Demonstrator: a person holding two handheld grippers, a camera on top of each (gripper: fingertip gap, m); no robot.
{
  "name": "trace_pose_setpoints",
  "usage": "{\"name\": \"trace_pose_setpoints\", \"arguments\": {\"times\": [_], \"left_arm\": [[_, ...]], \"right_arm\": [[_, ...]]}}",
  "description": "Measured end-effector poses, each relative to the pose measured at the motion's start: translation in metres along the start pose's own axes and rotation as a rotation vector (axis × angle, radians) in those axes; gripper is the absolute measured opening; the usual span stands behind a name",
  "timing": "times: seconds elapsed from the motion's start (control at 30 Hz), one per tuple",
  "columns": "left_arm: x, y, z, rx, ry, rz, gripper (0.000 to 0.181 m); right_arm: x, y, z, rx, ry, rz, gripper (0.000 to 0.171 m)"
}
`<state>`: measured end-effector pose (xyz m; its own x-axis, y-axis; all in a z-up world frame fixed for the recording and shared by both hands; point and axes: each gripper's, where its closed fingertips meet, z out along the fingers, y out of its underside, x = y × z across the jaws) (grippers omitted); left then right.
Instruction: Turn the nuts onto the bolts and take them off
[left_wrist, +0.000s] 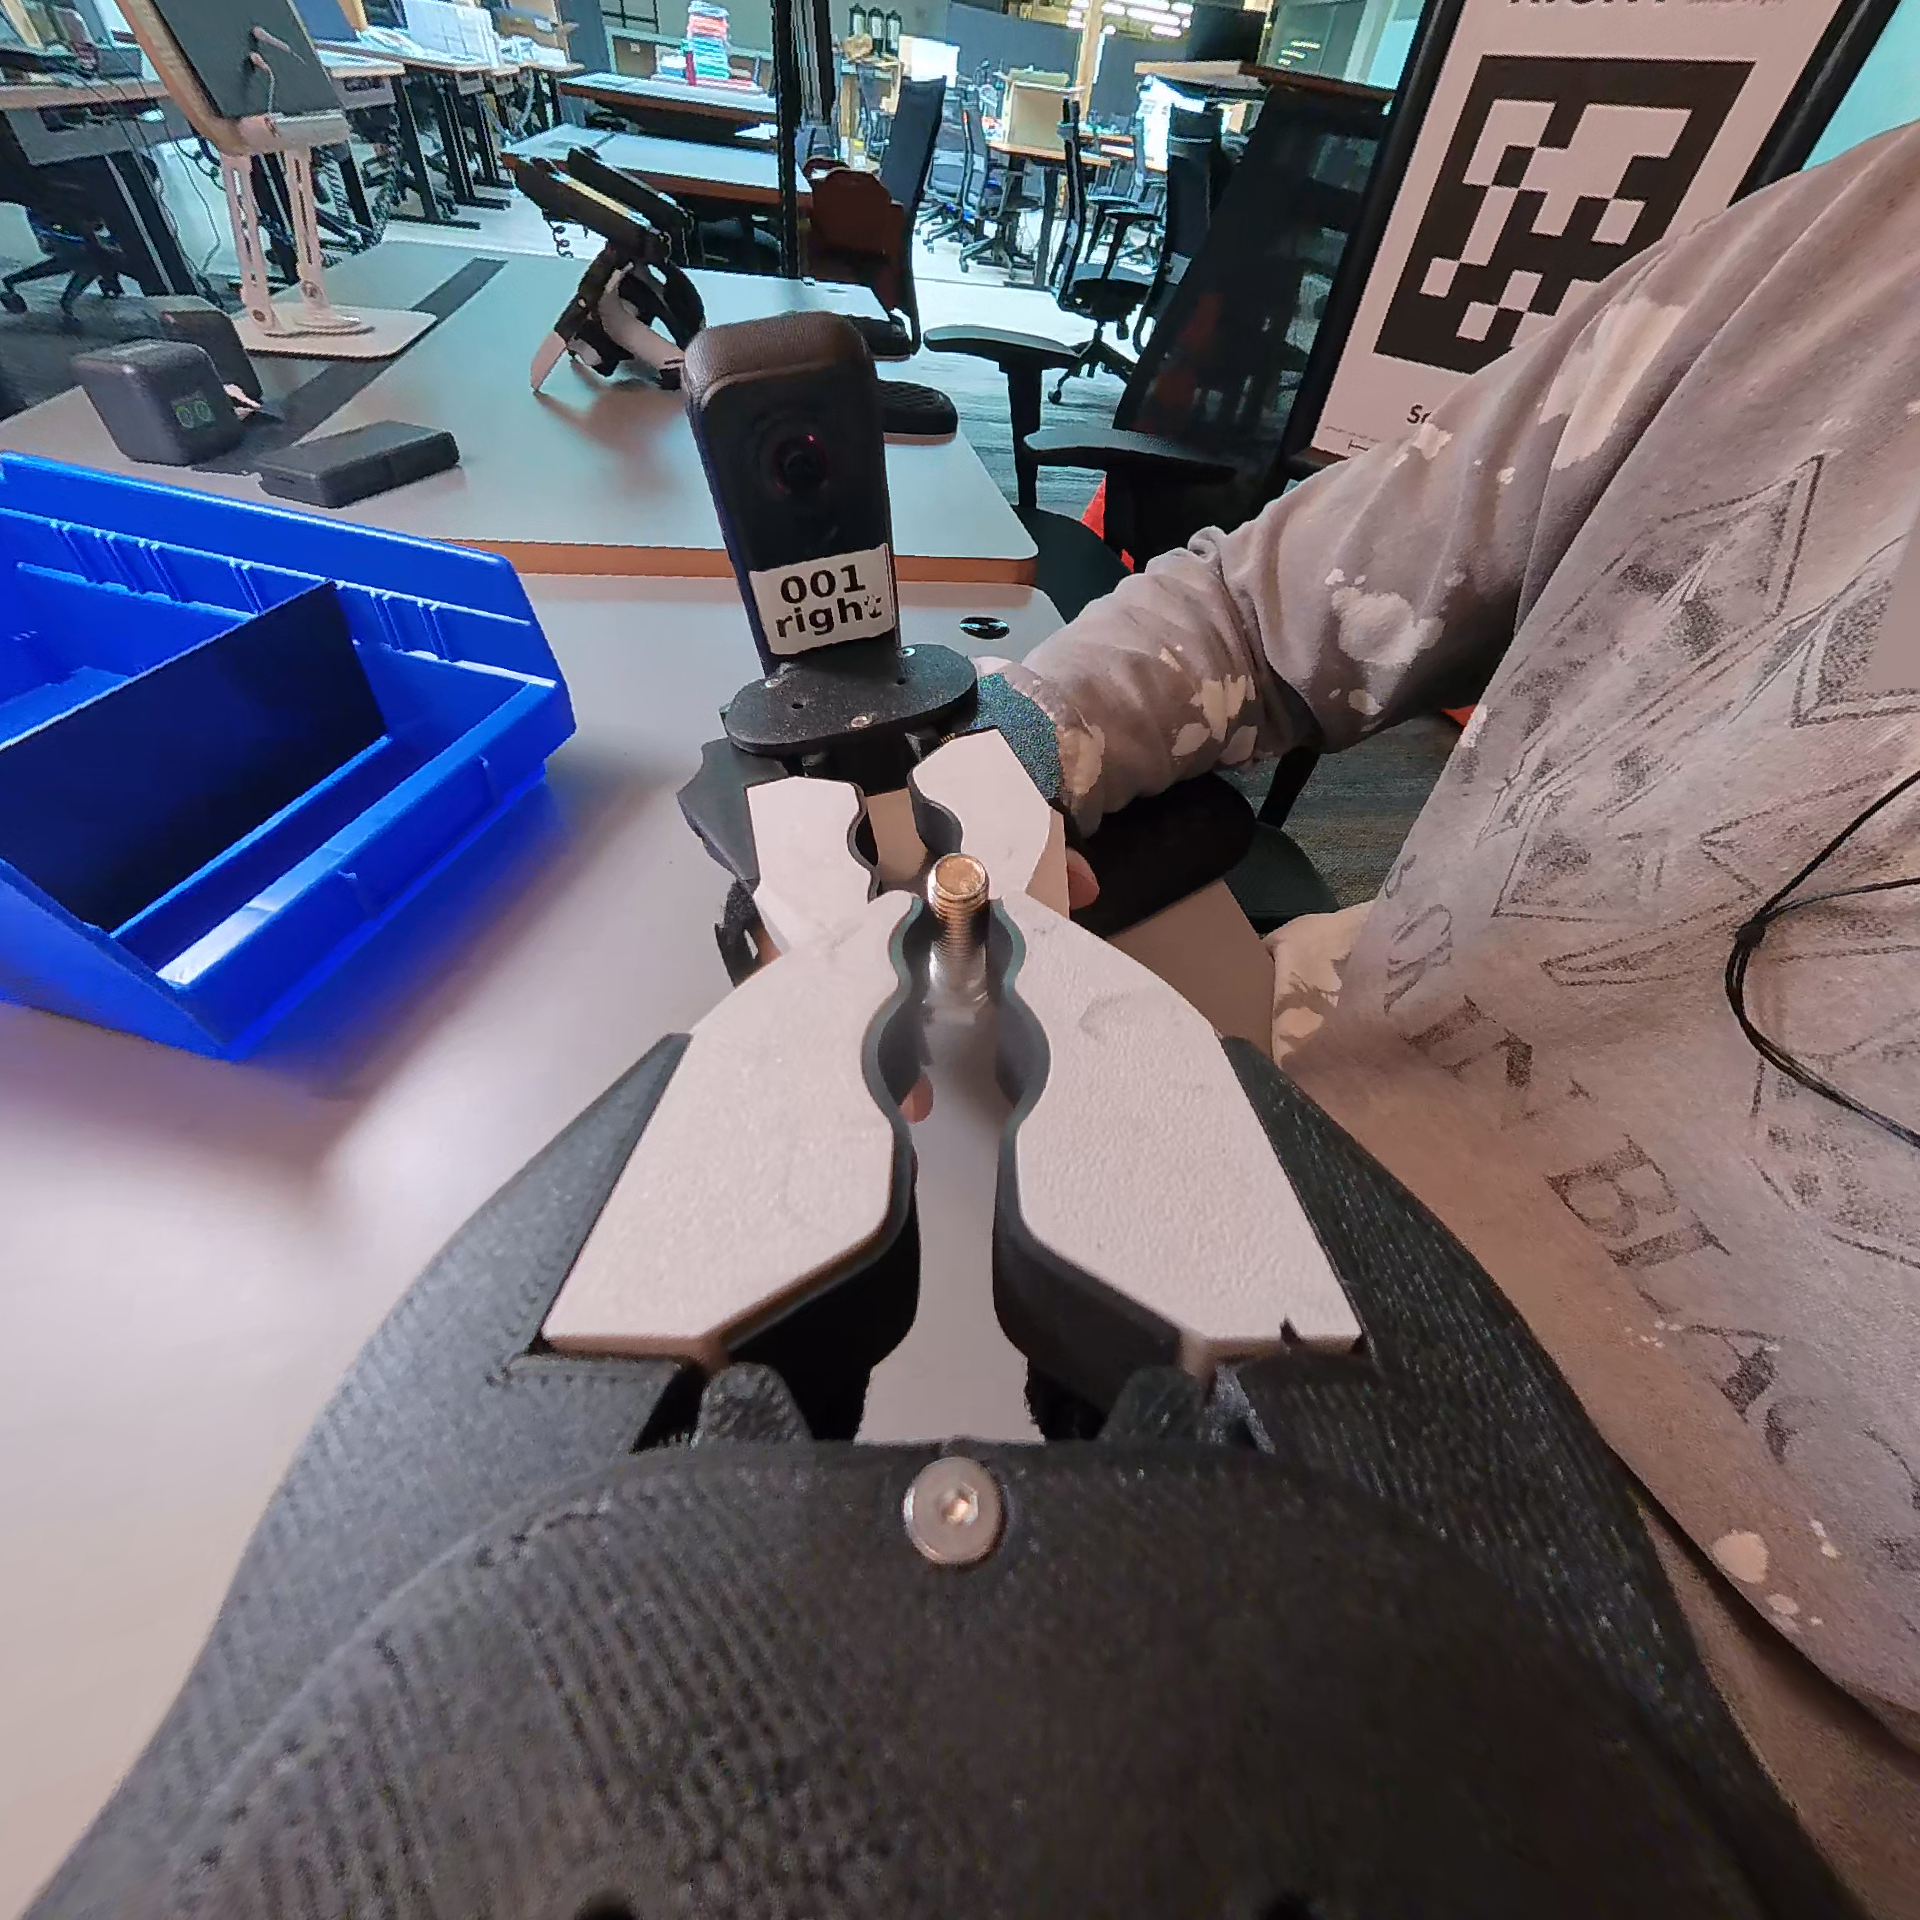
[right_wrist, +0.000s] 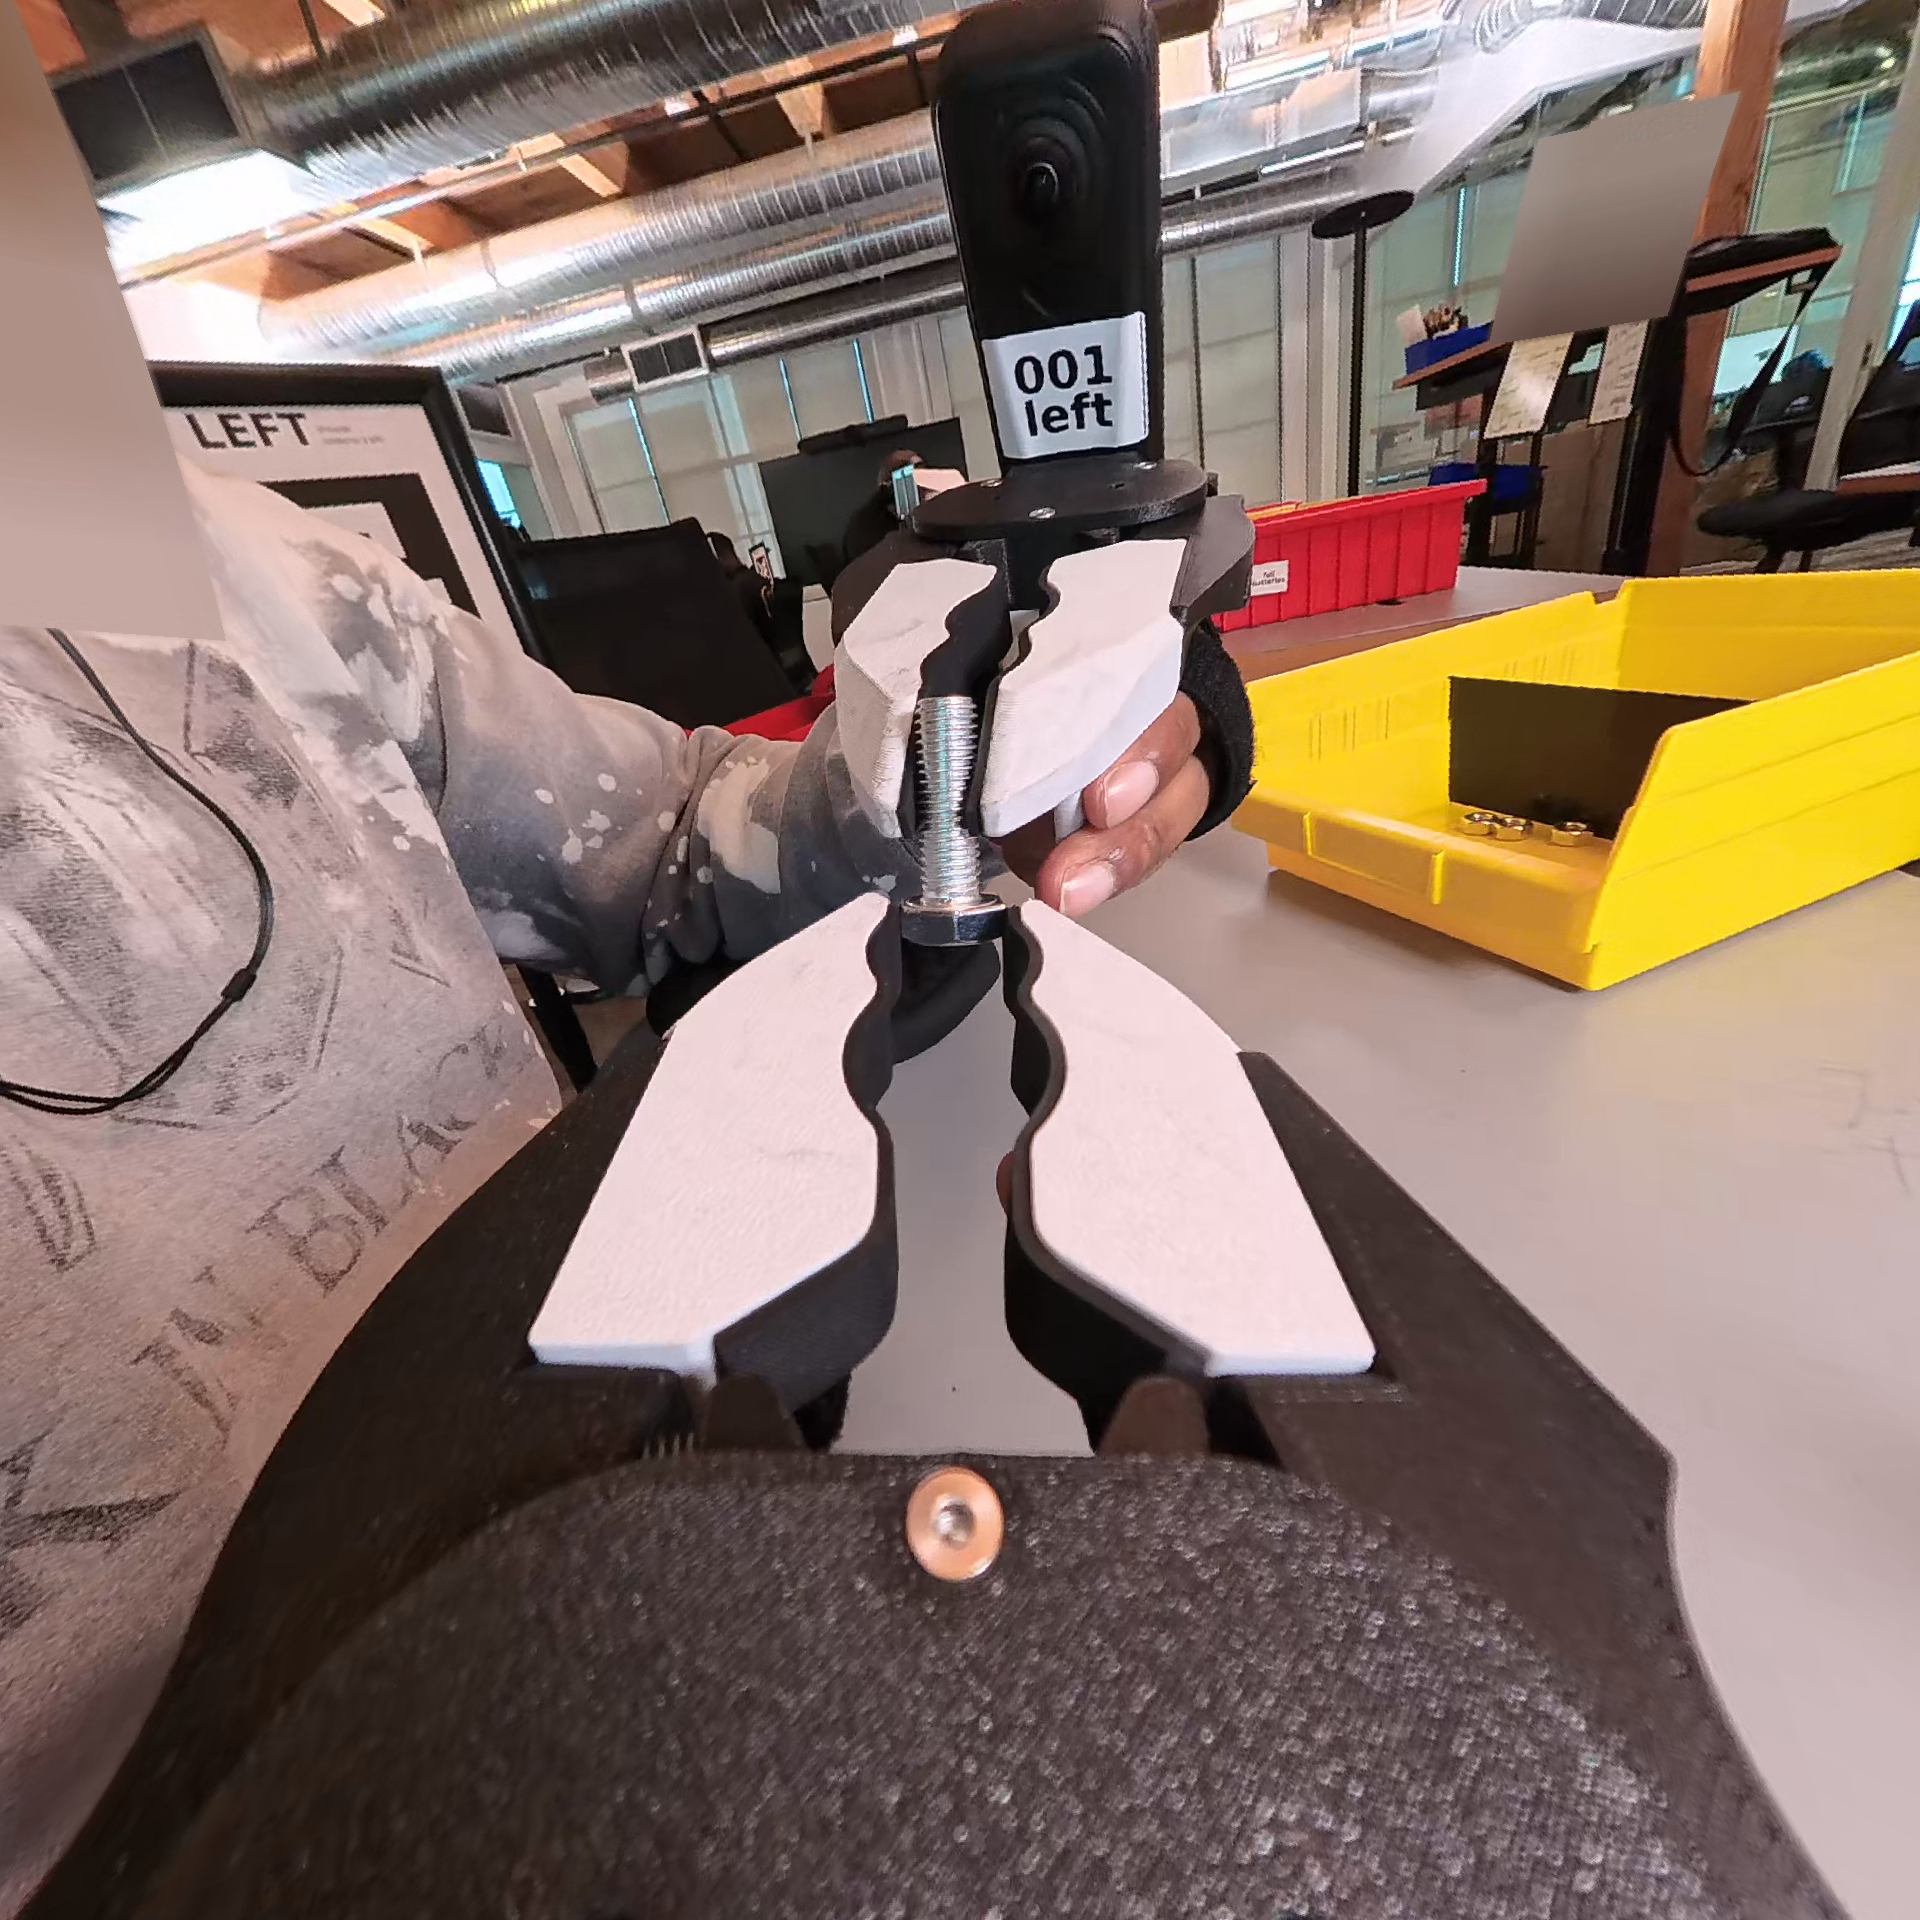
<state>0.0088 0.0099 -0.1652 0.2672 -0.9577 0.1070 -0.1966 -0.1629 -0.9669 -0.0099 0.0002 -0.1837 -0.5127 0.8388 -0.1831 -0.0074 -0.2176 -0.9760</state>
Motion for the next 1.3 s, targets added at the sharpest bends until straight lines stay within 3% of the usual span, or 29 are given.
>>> {"name": "trace_pose_setpoints", "arguments": {"times": [0.3, 0.43, 0.57, 0.73, 0.8, 0.93, 1.13, 1.3], "left_arm": [[-0.003, -0.005, 0.0, 0.029, -0.011, -0.028, 0.01], [-0.009, -0.019, -0.015, 0.065, -0.057, -0.021, 0.029], [-0.042, -0.04, -0.068, 0.102, -0.291, -0.002, 0.033], [-0.106, -0.048, -0.18, 0.137, -0.707, -0.097, 0.028], [-0.136, -0.024, -0.223, 0.027, -0.863, -0.183, 0.028], [-0.187, 0.067, -0.289, -0.296, -1.169, -0.511, 0.028], [-0.216, 0.167, -0.302, -0.529, -1.325, -0.782, 0.039], [-0.228, 0.194, -0.311, -0.656, -1.42, -0.869, 0.045]], "right_arm": [[0.001, -0.005, -0.001, 0.036, 0.008, 0.013, 0.018], [0.003, -0.012, -0.003, 0.081, 0.011, 0.043, 0.018], [0.011, -0.025, -0.014, 0.135, 0.056, 0.037, 0.018], [0.027, -0.046, -0.036, 0.212, 0.162, 0.003, 0.018], [0.032, -0.049, -0.043, 0.223, 0.194, 0.001, 0.018], [0.035, -0.047, -0.045, 0.215, 0.207, 0.001, 0.018], [0.032, -0.035, -0.037, 0.171, 0.18, 0.017, 0.018], [0.03, -0.033, -0.038, 0.162, 0.164, 0.027, 0.018]]}}
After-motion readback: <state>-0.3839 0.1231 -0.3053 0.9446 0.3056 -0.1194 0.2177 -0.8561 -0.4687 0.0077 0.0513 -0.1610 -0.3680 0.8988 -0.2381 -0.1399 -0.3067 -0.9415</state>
